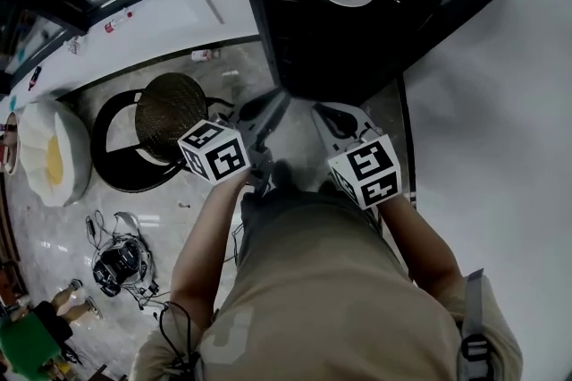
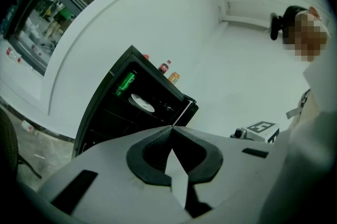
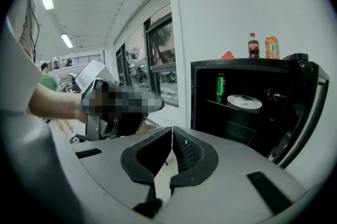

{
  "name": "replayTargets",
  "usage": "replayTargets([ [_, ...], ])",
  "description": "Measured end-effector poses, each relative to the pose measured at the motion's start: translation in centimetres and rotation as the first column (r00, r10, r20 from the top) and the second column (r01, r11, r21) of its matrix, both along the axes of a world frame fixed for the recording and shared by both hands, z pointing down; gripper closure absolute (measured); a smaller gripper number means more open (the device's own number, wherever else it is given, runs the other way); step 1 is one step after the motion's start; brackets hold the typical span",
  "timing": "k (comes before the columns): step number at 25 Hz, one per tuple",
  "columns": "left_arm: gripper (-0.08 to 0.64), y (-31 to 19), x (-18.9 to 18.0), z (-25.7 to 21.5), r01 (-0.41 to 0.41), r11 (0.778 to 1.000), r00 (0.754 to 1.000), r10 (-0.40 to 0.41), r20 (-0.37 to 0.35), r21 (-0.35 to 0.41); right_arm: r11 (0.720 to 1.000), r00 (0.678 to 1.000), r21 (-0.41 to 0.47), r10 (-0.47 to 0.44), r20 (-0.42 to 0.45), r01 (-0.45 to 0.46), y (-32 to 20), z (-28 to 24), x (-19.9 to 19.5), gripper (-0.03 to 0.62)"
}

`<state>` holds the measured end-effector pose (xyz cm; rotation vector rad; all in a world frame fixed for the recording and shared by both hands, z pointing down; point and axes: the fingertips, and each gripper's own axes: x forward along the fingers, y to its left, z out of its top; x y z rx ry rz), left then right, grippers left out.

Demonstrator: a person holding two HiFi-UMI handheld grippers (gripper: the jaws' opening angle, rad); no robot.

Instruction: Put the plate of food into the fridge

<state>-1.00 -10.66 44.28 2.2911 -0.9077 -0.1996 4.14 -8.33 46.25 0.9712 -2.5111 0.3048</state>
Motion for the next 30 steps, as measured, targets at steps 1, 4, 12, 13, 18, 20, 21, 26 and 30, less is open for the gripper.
replayTargets([
  [1,0.551,0.1,0.5,0.0,-0.006,1.0,1.0,0.006,0.014,0.01,1.0,1.0,-0.005,0.002,0.007,-0.002,0.0,0.0,0.3,0.569],
  [4,0.551,0.1,2.0,-0.2,-0.028,0.998,0.997,0.025,0.073,0.051,1.0,1.0,-0.012,0.007,0.025,-0.007,-0.1,-0.1,1.3,0.569],
  [12,0.55,0.1,4.6,-0.3,-0.079,0.981,0.967,0.033,0.251,0.175,0.999,0.997,-0.043,0.028,0.074,-0.025,-0.8,0.3,3.2,0.569],
  [13,0.549,0.1,4.8,-0.3,-0.079,0.981,0.966,0.031,0.258,0.177,0.998,0.997,-0.047,0.032,0.076,-0.028,-0.9,0.4,3.6,0.569],
  [18,0.551,0.1,5.2,-0.3,-0.069,0.979,0.964,0.015,0.267,0.194,0.997,0.994,-0.059,0.045,0.095,-0.039,-1.1,0.4,4.5,0.569],
  [20,0.551,-0.1,5.0,-0.6,-0.052,0.974,0.96,-0.011,0.28,0.219,0.997,0.992,-0.059,0.054,0.116,-0.047,-1.4,0.1,4.8,0.569],
  [21,0.551,-0.1,4.9,-0.8,-0.045,0.971,0.956,-0.026,0.291,0.235,0.997,0.99,-0.06,0.058,0.128,-0.051,-1.5,-0.1,4.9,0.569],
  [26,0.551,0.7,4.4,-1.8,-0.024,0.961,0.945,-0.068,0.32,0.275,0.997,0.983,-0.039,0.069,0.169,-0.063,-1.4,-1.5,5.2,0.569],
  [30,0.55,1.1,4.2,-2.5,-0.01,0.953,0.938,-0.096,0.333,0.303,0.998,0.981,-0.017,0.068,0.183,-0.066,-1.2,-2.3,5.3,0.569],
])
